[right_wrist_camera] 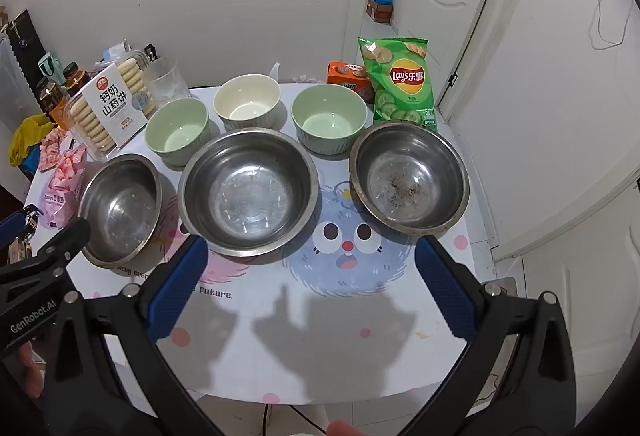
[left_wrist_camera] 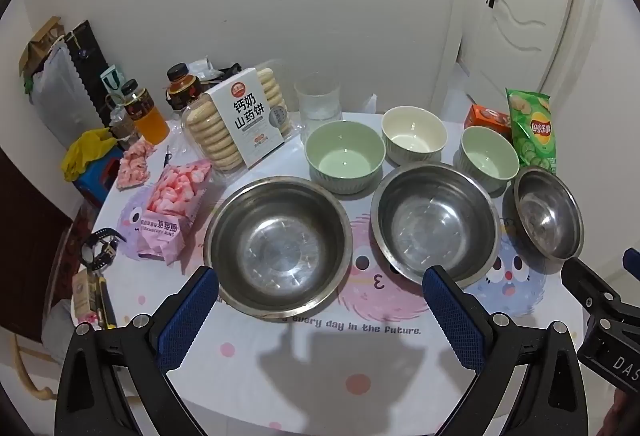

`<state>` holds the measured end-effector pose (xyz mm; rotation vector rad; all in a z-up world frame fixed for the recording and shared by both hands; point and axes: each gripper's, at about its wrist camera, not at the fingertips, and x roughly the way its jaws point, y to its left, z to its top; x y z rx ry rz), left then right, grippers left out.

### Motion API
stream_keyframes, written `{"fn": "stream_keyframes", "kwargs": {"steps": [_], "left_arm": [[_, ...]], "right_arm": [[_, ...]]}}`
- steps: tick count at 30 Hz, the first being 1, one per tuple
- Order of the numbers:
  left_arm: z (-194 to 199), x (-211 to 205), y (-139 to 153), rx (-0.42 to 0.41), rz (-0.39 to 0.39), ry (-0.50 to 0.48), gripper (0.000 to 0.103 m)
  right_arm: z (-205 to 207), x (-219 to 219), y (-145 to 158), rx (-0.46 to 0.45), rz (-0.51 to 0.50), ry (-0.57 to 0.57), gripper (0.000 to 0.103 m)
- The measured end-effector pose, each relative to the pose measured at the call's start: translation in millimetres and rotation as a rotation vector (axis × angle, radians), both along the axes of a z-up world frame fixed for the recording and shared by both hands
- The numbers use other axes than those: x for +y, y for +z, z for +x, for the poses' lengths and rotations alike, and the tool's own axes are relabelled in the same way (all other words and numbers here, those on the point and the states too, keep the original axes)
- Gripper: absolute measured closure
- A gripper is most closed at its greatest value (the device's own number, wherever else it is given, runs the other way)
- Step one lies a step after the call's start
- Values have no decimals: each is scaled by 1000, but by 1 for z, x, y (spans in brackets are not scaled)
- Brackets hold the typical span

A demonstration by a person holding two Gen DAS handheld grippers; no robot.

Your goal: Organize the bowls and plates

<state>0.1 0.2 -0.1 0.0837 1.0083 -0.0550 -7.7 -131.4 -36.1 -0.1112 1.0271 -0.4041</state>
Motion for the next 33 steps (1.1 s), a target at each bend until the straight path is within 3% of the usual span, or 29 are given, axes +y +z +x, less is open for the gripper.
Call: {"fn": "stream_keyframes", "kwargs": {"steps": [33], "left_arm": [[0, 2, -2, -2, 10, 1, 0]], "right_arm": [[7, 5, -4, 13, -10, 5, 0]]}}
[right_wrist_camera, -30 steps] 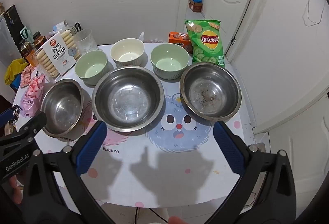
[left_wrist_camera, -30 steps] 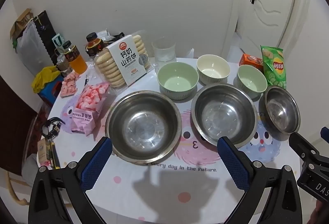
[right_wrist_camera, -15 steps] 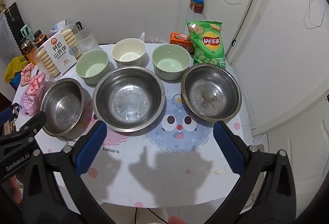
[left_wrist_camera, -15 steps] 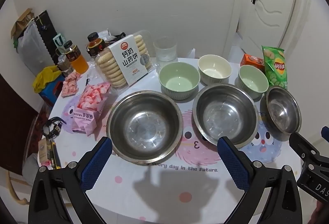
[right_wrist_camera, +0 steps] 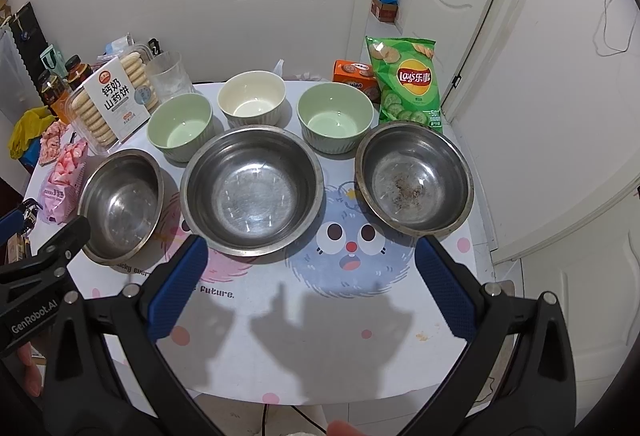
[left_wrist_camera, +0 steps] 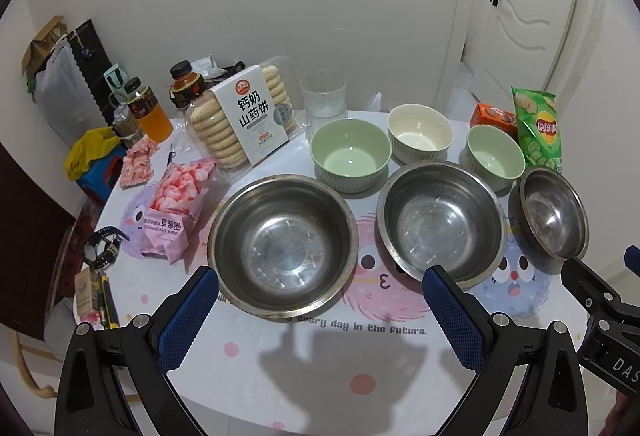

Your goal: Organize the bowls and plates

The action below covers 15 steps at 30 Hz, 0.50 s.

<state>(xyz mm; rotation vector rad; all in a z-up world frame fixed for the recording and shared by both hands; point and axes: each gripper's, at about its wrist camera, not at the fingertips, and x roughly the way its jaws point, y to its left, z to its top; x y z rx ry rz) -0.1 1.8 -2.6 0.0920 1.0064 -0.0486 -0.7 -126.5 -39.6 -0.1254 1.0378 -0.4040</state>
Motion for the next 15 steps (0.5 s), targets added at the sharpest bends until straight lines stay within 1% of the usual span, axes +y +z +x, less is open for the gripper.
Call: {"fn": "stream_keyframes", "kwargs": {"steps": [7, 8, 10, 15], "left_arm": [[0, 0, 0, 1, 1, 1, 0], [0, 0, 0, 0, 1, 1, 0], [0, 0, 0, 2, 2, 1, 0], [0, 0, 0, 3, 2, 1, 0]], "right_arm": [[1, -1, 1, 4, 1, 3, 0], [2, -1, -5, 7, 1, 5, 0], [2, -1, -6, 8, 1, 6, 0], [2, -1, -3, 10, 1, 6, 0]]}}
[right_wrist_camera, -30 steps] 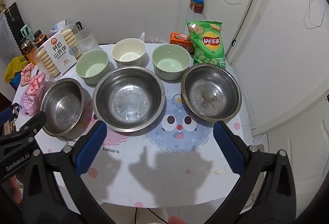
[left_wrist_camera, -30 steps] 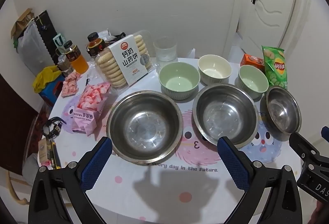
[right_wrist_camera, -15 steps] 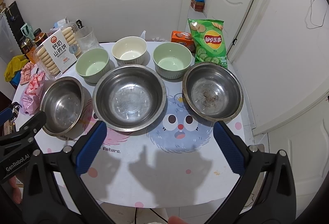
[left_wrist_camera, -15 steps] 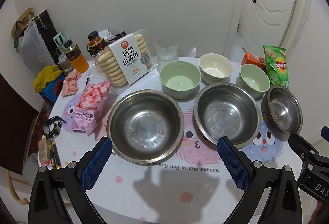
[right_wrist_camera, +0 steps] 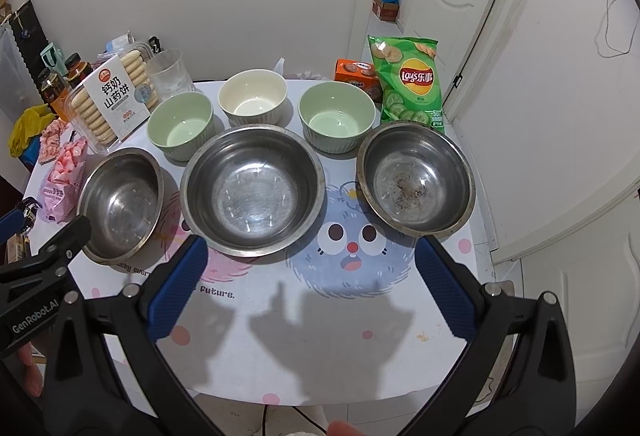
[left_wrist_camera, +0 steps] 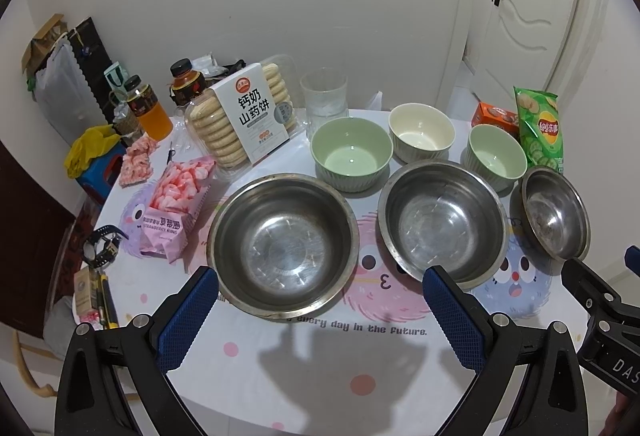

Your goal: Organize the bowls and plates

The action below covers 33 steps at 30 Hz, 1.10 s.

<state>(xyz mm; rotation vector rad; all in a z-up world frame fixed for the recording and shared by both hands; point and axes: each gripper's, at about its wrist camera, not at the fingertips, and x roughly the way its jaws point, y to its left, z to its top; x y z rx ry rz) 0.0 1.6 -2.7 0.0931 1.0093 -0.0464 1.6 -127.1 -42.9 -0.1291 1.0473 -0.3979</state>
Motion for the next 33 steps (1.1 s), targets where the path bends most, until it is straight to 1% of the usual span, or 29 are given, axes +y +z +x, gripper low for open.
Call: {"fn": "stream_keyframes", "kwargs": {"steps": [4, 21, 24, 26, 33], "left_arm": [[0, 10, -2, 2, -1, 2, 0], [0, 10, -3, 5, -1, 3, 0], [-1, 11, -4, 6, -1, 4, 0], [-3, 14, -10, 9, -1, 6, 0], [-3, 15, -11, 10, 0, 7, 0]], "right_arm": [[0, 0, -2, 2, 0, 1, 0], [2, 1, -2, 7, -1, 2, 0], [2, 1, -3, 9, -1, 2, 0], [2, 1, -3, 9, -1, 3, 0], [3, 2, -3, 10, -3, 2, 0]]}}
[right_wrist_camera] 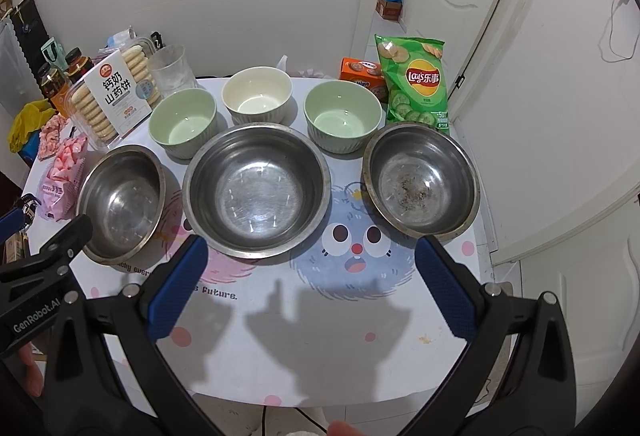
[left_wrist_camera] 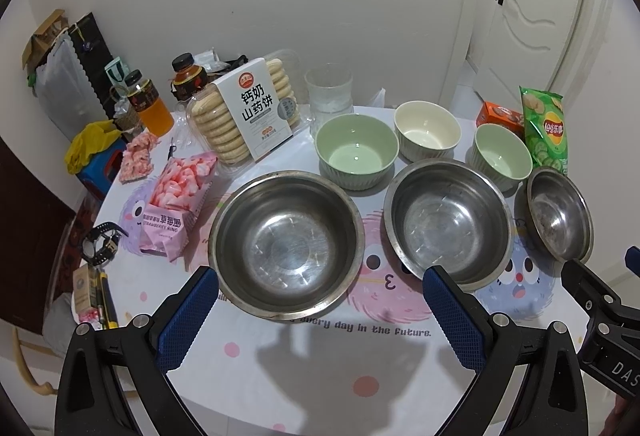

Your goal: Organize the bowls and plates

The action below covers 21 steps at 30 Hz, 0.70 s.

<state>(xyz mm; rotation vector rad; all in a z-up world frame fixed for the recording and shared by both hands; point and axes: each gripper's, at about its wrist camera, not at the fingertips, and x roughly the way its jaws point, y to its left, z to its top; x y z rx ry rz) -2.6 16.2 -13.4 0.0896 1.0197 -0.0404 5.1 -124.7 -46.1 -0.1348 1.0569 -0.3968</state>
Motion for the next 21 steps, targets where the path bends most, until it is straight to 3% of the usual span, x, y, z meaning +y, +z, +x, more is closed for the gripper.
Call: {"fn": "stream_keyframes", "kwargs": {"steps": [16, 21], "left_arm": [[12, 10, -9, 47, -10, 33, 0], [14, 22, -14, 30, 28, 62, 0]], "right_arm": [[12, 14, -14, 40, 11, 39, 0], [24, 25, -27, 64, 36, 84, 0]]}}
